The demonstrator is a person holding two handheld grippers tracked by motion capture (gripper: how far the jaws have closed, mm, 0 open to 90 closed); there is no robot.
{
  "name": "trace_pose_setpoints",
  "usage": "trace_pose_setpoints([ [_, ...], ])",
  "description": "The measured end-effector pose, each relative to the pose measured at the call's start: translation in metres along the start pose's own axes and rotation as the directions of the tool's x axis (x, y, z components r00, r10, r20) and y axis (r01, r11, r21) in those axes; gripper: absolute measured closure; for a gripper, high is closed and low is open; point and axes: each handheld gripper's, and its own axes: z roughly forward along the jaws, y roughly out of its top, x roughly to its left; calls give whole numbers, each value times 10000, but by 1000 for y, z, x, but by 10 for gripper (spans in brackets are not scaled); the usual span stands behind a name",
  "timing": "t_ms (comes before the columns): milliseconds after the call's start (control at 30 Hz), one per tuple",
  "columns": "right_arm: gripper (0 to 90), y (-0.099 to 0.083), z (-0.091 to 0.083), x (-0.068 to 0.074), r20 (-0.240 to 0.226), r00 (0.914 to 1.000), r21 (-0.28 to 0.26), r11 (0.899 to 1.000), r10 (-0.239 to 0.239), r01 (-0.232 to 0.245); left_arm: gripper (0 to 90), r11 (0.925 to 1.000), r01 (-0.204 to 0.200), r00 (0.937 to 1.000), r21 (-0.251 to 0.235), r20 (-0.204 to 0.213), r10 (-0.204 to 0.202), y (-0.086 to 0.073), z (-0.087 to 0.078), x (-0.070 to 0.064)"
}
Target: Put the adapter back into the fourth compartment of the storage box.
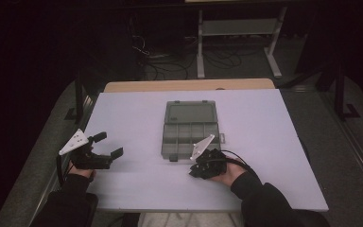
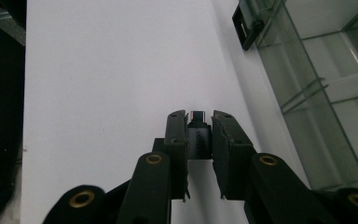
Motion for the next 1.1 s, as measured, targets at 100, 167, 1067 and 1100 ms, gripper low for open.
trace_pose_setpoints([
  [100,753,0,-2,0,-10,10000,-50,10000,30,-30,0,10000,10,10000,-9,-7,-10,0,0,0],
  [167,753,1,-4,0,59,10000,-90,9999,60,-60,0,10000,1,10000,-2,-5,-1,0,0,0],
  [1067,753,1,-64,-16,831,9951,-1559,9870,529,-394,0,10000,58,10000,-26,-19,-58,0,1,0],
  [1100,753,1,-64,-16,831,9951,-1559,9870,529,-394,0,10000,58,10000,-26,-19,-58,0,1,0],
])
